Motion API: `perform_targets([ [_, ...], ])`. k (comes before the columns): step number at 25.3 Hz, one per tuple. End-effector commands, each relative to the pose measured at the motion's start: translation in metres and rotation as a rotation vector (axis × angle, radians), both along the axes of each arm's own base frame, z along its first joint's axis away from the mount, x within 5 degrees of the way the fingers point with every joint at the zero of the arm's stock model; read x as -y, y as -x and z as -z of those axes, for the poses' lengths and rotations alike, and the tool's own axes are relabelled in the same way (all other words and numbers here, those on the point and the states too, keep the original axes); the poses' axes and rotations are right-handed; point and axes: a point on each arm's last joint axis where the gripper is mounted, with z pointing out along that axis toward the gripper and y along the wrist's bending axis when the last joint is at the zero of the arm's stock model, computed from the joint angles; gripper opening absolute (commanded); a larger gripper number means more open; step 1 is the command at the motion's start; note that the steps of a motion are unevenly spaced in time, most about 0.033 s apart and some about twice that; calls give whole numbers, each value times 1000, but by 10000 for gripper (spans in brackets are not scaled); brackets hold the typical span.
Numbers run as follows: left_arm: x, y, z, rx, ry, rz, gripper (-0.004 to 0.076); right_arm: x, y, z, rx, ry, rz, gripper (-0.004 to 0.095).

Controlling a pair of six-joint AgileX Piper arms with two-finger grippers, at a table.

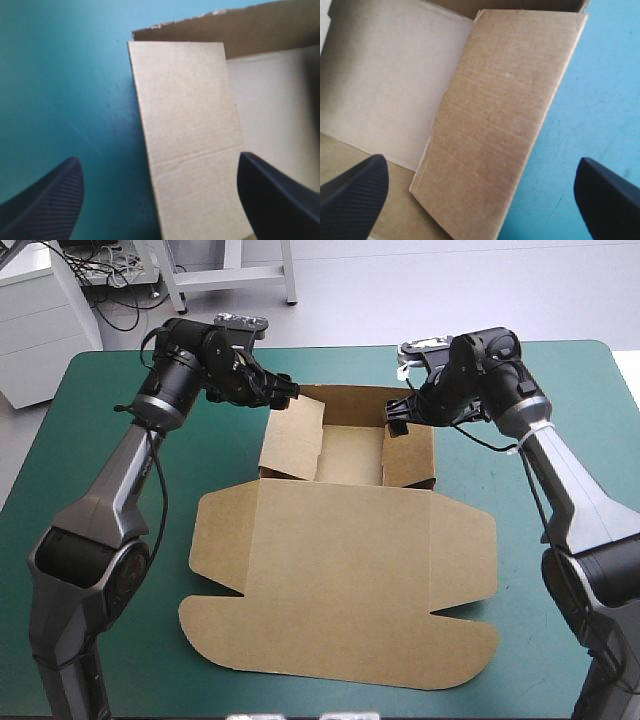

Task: Fold the box

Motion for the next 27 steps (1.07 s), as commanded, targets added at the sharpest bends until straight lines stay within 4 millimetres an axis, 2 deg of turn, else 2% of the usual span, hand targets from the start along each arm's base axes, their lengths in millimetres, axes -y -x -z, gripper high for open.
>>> perform_targets([
  [1, -16, 38, -60, 112, 27, -5, 594, 10, 27, -52, 125, -47, 15, 925],
  [3, -22, 50, -77, 157, 28, -7, 584, 13, 34, -62, 148, -59, 19, 925],
  [6, -31, 67, -97, 219, 22, 3, 527, 16, 42, -73, 175, -71, 23, 924],
  [7, -34, 75, -106, 241, 30, 4, 481, 17, 45, -77, 185, -75, 23, 924],
  [10, -45, 103, -133, 314, 59, 3, 224, 17, 47, -78, 185, -86, 28, 923],
  [11, -47, 109, -135, 324, 50, 27, 142, 16, 46, -77, 183, -85, 28, 922],
  [14, -54, 125, -136, 341, -6, 91, -20, 17, 45, -76, 182, -78, 30, 917],
  [15, -58, 132, -135, 344, -36, 112, -29, 17, 43, -74, 180, -68, 32, 908],
  [18, -68, 145, -115, 282, -117, 109, -32, 16, 38, -68, 170, -47, 36, 881],
  [20, -79, 164, -88, 203, -183, 119, -32, 14, 31, -59, 147, -38, 36, 854],
  [21, -84, 175, -66, 137, -213, 130, -32, 12, 26, -52, 129, -34, 40, 854],
  [25, -96, 202, -21, 15, -272, 145, -32, 8, 14, -34, 86, -18, 40, 854],
  [26, -103, 215, -3, -19, -295, 149, -32, 6, 7, -23, 61, -6, 40, 853],
  [27, -105, 220, 2, -23, -302, 149, -32, 5, 3, -17, 50, 6, 43, 853],
])
